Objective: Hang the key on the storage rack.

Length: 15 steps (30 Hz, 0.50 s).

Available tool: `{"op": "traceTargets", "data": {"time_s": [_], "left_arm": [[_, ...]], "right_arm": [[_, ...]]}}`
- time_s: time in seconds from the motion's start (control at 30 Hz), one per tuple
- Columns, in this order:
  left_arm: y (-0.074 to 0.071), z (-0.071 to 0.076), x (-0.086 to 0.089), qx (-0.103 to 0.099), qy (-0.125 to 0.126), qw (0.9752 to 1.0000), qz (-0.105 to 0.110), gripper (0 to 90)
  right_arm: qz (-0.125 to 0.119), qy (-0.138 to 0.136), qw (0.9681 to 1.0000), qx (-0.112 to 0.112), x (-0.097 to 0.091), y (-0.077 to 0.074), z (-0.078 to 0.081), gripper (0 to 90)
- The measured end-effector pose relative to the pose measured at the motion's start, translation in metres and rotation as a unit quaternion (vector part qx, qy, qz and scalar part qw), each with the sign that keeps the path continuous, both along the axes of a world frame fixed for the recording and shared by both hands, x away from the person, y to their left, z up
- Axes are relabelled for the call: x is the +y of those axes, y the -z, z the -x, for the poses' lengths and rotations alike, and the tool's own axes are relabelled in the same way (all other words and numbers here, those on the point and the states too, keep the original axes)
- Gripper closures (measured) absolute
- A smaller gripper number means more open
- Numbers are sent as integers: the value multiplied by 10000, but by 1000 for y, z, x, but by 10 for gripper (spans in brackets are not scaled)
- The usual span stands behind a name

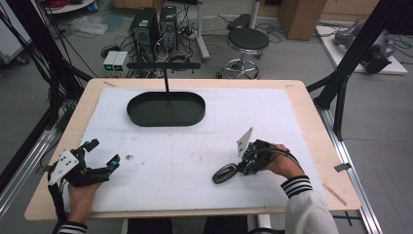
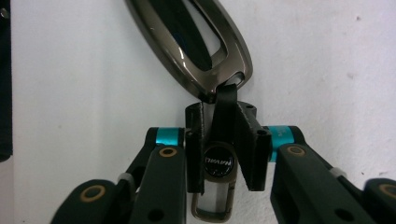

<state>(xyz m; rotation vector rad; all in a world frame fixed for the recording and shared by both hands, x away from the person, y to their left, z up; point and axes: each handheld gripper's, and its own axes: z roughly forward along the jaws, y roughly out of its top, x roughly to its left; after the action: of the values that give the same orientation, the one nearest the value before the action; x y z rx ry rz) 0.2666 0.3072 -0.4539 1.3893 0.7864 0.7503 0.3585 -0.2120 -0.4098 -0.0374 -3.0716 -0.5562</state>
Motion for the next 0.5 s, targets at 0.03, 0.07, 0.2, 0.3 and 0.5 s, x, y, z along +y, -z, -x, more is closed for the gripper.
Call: {"op": "traceTargets", "data": {"time_s": [0.03, 0.07, 0.2, 0.3, 0.5], "left_arm": [[0, 0, 0, -2, 2, 10000, 7, 21], [0, 0, 0, -1, 2, 10000, 8, 21], [0, 0, 0, -1, -1, 10000, 19, 21], [0, 0, 0, 0, 3, 10000, 18, 21], [0, 0, 0, -1, 5, 10000, 31, 21]], "right_arm": [[-19, -32, 10000, -19, 1, 0, 0, 823], [-38, 7, 10000, 49, 1, -2, 0, 832], [-29, 34, 9999, 90, 3, -1, 0, 844], [-44, 48, 9999, 101, 2, -2, -1, 849], [-129, 87, 9998, 103, 0, -4, 1, 853]]}}
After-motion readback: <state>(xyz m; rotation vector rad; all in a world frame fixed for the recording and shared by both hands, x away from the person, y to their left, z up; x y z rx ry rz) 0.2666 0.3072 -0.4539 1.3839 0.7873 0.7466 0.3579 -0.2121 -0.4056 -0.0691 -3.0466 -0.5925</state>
